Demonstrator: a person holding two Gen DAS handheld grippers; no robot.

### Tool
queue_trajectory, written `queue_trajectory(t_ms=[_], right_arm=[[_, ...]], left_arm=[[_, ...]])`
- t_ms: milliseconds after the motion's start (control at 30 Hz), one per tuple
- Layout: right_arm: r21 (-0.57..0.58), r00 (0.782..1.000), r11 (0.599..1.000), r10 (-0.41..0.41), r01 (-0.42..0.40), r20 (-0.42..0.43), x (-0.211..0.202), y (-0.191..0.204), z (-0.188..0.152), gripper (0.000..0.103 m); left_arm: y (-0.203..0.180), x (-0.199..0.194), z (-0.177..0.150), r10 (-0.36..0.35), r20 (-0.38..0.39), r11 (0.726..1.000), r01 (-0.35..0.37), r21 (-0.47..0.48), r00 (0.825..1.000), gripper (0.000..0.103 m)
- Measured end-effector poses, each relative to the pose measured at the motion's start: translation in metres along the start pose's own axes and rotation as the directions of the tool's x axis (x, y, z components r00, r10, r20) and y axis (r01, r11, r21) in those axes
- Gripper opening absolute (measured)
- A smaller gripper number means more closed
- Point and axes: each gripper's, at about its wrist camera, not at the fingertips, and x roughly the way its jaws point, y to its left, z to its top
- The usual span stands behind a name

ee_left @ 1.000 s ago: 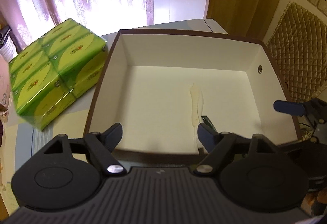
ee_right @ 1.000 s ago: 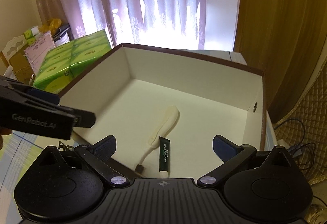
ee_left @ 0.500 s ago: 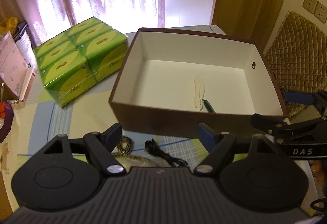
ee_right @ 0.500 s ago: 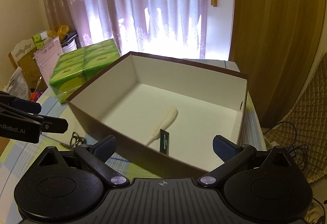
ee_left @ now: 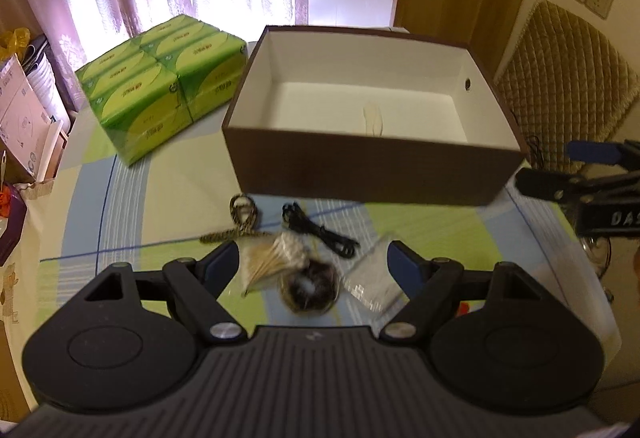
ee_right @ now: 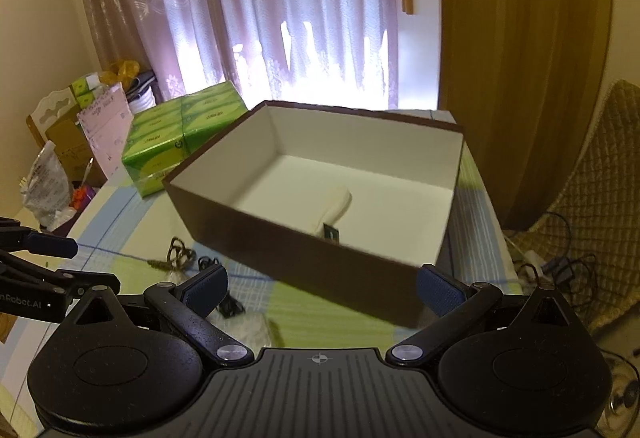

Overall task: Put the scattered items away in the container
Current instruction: 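Withdraw both tools from the box back toward the remaining items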

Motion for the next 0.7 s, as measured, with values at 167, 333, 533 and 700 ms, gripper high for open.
queue_trajectory(t_ms=[167, 333, 533, 700], right_arm=[[0.033, 0.999, 0.999, -0.007, 0.008, -0.035, -0.016, 0.008, -0.020, 0.103], [0.046, 0.994, 0.999, 0.012, -0.007, -0.108, -0.018, 0.021, -0.045, 0.103], [0.053, 0.981, 0.999, 0.008, 0.003, -0.195, -0.015, 0.037, -0.074, 0.103], [0.057, 0.974, 0.998, 0.002, 0.011, -0.225, -0.015, 0.043, -0.087, 0.103]], left_arm=[[0.008, -0.002, -0.022, -0.027, -0.039, 0.999, 0.029, 0.036, 0.999, 0.078], [0.020, -0.001, -0.042, -0.060, -0.081, 0.998, 0.062, 0.031, 0.995, 0.078], [0.022, 0.005, -0.064, -0.091, -0.127, 0.994, 0.098, 0.051, 0.988, 0.078], [0.013, 0.010, -0.081, -0.110, -0.157, 0.987, 0.126, 0.100, 0.982, 0.078]])
